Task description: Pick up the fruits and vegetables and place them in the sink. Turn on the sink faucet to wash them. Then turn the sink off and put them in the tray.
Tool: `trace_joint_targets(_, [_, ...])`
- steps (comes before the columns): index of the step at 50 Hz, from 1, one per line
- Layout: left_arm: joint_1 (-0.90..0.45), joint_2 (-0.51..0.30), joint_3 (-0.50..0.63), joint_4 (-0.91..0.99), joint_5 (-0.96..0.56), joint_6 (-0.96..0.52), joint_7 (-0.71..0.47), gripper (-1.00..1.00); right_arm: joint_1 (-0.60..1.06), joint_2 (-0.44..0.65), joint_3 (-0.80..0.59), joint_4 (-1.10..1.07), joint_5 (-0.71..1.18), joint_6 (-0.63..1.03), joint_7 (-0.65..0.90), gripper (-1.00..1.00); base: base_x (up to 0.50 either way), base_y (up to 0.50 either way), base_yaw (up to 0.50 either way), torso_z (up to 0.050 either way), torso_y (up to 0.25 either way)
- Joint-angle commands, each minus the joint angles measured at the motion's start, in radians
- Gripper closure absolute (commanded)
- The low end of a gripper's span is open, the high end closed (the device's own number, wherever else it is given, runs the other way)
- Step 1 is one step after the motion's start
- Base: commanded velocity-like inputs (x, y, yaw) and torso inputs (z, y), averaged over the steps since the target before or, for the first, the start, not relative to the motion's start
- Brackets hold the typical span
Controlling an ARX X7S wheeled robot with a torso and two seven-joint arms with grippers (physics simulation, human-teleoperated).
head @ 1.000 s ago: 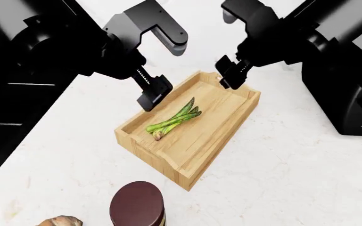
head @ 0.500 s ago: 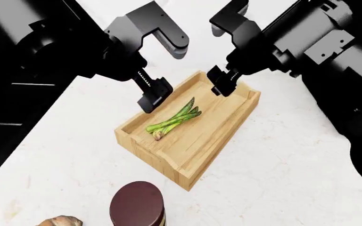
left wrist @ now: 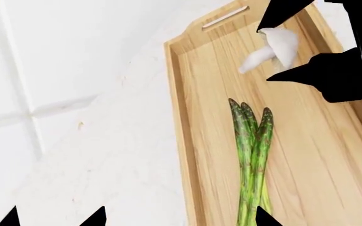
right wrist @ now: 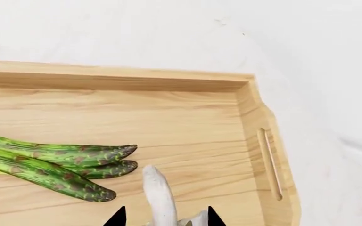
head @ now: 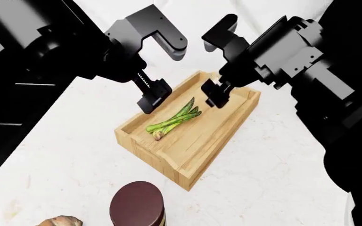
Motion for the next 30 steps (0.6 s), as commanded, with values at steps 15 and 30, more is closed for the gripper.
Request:
trace_joint_targets(15, [0.003,0.000,0.007,-0.007,0.002,0.003,-0.004,-1.00,-0.038,-0.080,-0.029,0.173,-0.054,-0.062,-0.080,1.00,0.00,0.00,0.00,0.000,0.000])
trace_joint_targets(30, [0.005,0.003,0.011,-0.010,0.004,0.007,-0.004,-1.00,-0.036,-0.078,-0.029,0.175,-0.065,-0.060,-0.080,-1.00,0.00,0.00,0.00,0.000,0.000])
